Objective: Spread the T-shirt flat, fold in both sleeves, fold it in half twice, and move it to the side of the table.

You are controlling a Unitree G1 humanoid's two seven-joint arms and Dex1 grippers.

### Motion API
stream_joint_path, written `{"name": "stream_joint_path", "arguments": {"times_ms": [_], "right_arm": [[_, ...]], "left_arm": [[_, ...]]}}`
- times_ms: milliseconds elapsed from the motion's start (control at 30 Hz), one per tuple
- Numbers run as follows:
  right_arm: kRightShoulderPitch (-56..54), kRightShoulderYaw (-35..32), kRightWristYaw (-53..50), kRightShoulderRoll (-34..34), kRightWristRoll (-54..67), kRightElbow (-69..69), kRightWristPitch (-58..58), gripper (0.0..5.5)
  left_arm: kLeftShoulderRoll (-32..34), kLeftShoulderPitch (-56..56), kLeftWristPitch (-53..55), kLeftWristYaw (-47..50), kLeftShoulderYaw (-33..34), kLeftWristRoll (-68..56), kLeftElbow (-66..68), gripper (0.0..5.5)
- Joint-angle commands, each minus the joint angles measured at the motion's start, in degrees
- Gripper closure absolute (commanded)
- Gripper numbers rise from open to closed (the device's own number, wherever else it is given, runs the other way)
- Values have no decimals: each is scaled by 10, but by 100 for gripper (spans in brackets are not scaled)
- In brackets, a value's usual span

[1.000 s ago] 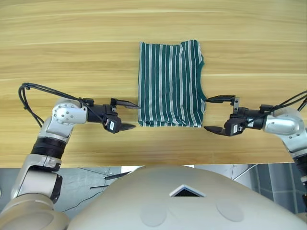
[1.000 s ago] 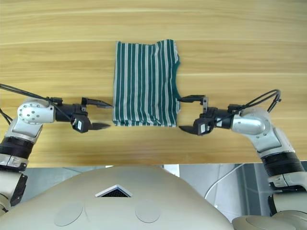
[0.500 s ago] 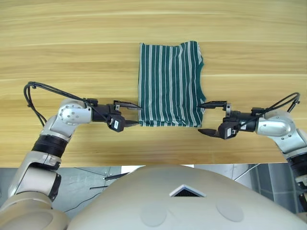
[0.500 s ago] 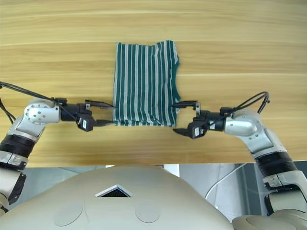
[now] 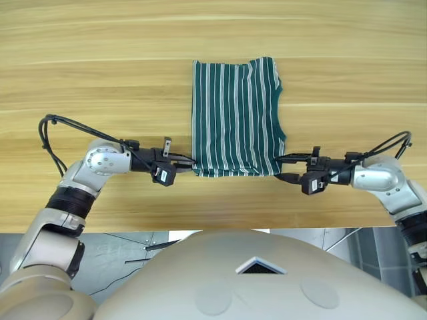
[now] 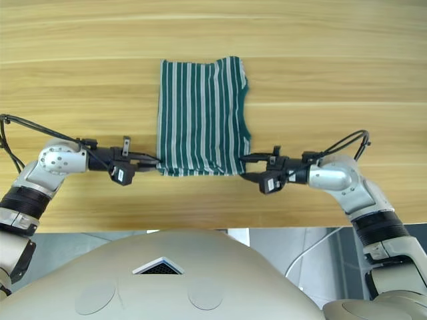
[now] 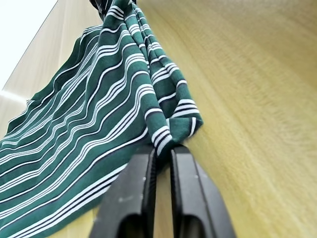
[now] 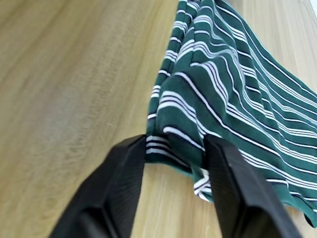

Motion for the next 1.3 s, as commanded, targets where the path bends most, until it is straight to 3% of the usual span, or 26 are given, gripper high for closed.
{"name": "stream_joint_path", "arguments": {"times_ms": [33,233,300,833,1300], "right_arm": [[0,6,5,2,-23,13,16,416],[-4,8,4,10,-24,11,21,532],[-3,9,6,9,-19,6,20,544],[44,-28,44,-47,82,-50,-12,544],[124,-62,60,-104,159,-128,-76,544]], "left_arm": [[11,0,8,-3,-14,21,11,545],[11,-2,5,0,-18,21,13,546],[12,-3,2,2,-19,19,12,546],[65,10,-11,-36,-6,-112,-67,546],[128,108,-19,-49,13,-209,-180,546]]}}
